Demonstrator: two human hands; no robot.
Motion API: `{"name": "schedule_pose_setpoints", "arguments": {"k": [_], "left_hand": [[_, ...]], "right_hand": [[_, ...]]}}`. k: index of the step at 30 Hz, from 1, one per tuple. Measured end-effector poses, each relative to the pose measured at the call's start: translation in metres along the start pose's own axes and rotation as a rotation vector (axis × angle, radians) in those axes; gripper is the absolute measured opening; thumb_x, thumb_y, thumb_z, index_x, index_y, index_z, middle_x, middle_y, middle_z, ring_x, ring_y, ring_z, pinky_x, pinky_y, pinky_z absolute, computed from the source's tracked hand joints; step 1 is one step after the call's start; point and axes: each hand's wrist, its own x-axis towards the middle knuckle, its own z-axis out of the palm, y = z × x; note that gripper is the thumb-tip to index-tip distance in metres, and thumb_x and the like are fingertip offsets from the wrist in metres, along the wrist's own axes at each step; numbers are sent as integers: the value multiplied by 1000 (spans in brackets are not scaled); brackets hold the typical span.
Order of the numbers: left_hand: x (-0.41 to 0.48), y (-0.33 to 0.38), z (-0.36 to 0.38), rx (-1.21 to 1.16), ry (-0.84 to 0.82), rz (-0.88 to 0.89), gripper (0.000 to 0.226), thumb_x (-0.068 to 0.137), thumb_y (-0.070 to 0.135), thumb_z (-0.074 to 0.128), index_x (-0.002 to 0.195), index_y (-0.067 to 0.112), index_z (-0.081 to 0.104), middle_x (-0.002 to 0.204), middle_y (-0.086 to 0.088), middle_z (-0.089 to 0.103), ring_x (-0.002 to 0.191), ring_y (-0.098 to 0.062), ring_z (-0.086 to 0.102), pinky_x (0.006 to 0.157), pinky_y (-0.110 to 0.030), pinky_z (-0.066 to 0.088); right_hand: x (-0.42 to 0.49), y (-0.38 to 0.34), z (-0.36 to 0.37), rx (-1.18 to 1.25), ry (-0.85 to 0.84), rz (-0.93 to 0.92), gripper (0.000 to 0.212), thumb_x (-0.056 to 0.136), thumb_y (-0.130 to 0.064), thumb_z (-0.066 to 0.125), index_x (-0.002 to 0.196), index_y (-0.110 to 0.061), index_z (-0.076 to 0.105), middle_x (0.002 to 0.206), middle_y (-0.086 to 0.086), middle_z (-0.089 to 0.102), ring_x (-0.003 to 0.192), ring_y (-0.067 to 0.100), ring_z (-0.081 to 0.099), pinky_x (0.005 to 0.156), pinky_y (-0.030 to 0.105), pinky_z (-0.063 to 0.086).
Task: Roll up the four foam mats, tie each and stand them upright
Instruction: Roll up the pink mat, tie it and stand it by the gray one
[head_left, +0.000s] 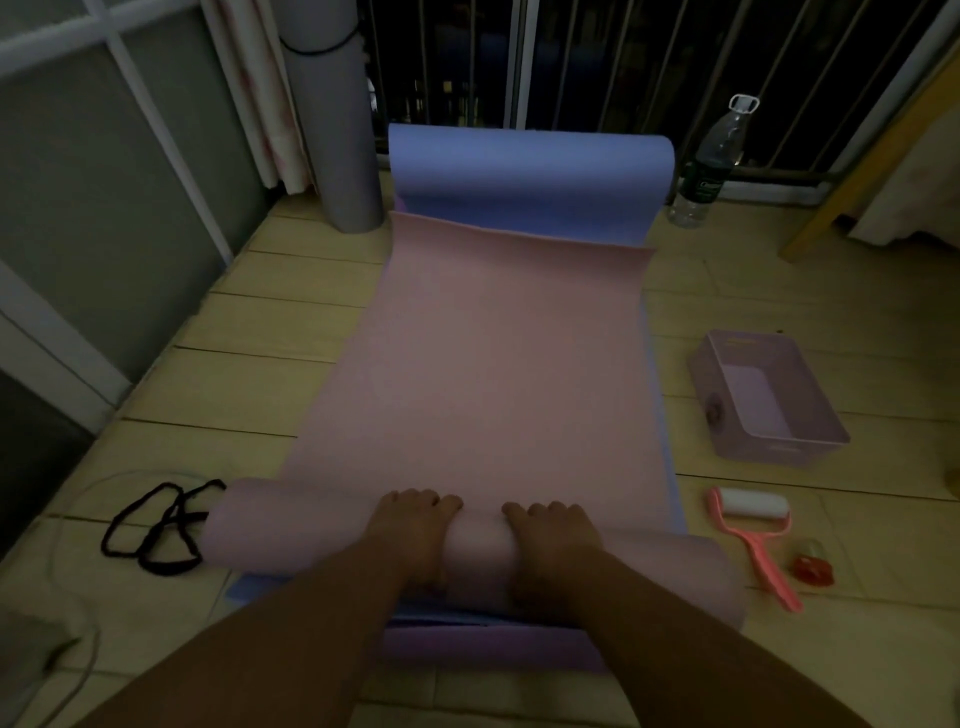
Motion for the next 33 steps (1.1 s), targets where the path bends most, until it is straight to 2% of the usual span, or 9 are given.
{"name": "schedule_pose_setpoints", "arguments": {"k": [4, 8, 13, 16, 19, 22, 26, 30, 33], "left_hand": [[2, -1, -4, 6, 1, 20, 90, 65, 56, 75, 142, 33, 34, 134, -2, 53, 117, -25, 53, 101, -39, 40], [4, -1, -6, -17, 28, 30, 84, 64, 54, 76, 136, 32, 40, 126, -2, 58, 110, -24, 58, 95, -36, 44], [0, -2, 5, -27, -134, 87, 112, 70, 65, 71, 154, 29, 6, 160, -11, 16, 145, -31, 20, 118, -45, 16], [3, -2, 2, -145, -225, 39, 97, 82, 62, 58, 155, 35, 0, 164, -5, 2, 149, -27, 6, 119, -46, 7], [8, -5, -10, -287, -219, 7, 69, 93, 51, 44, 153, 40, 14, 163, 1, 13, 147, -24, 17, 116, -43, 16], [9, -7, -15, -259, -219, 4, 82, 86, 50, 60, 153, 40, 14, 160, 0, 23, 144, -28, 23, 114, -48, 20], [1, -4, -8, -28, -270, 25, 118, 64, 61, 80, 155, 27, 12, 156, -8, 20, 141, -33, 21, 114, -53, 19], [-6, -2, 10, -42, -273, 51, 117, 54, 58, 87, 147, 25, 25, 145, -7, 41, 130, -29, 43, 109, -44, 33], [-11, -1, 13, 6, -192, 53, 108, 52, 62, 85, 138, 27, 30, 129, -8, 56, 114, -30, 55, 98, -43, 41]], "right_hand": [[3, 0, -3, 3, 15, 0, 75, 73, -51, 72, 135, -25, 39, 129, 8, 54, 114, 29, 51, 98, 40, 37], [4, 9, 5, 120, -38, 18, 115, 59, -62, 79, 150, -35, 14, 143, 6, 42, 126, 31, 45, 109, 46, 33], [-3, 11, 18, 95, -39, -3, 126, 59, -66, 79, 153, -34, 2, 156, 6, 25, 141, 32, 28, 116, 51, 21], [-2, 10, 23, 131, -86, 2, 123, 64, -75, 70, 155, -33, 0, 160, 8, 16, 145, 33, 19, 118, 53, 15], [5, 16, 16, 330, -105, 70, 88, 83, -80, 40, 155, -35, 16, 161, 4, 22, 145, 30, 25, 117, 50, 18], [11, 27, 12, 400, -79, 151, 64, 93, -67, 40, 149, -36, 35, 155, 2, 38, 138, 30, 36, 113, 45, 26], [10, 28, 14, 260, -233, 141, 106, 71, -76, 66, 155, -29, 21, 157, 6, 31, 142, 33, 28, 116, 50, 20], [8, 24, 27, 325, -339, 103, 126, 61, -70, 78, 157, -24, 10, 162, 7, 22, 146, 29, 27, 119, 51, 17], [4, 24, 26, 363, -340, 108, 123, 57, -68, 82, 154, -21, 23, 158, 7, 31, 141, 27, 36, 117, 45, 27]]}}
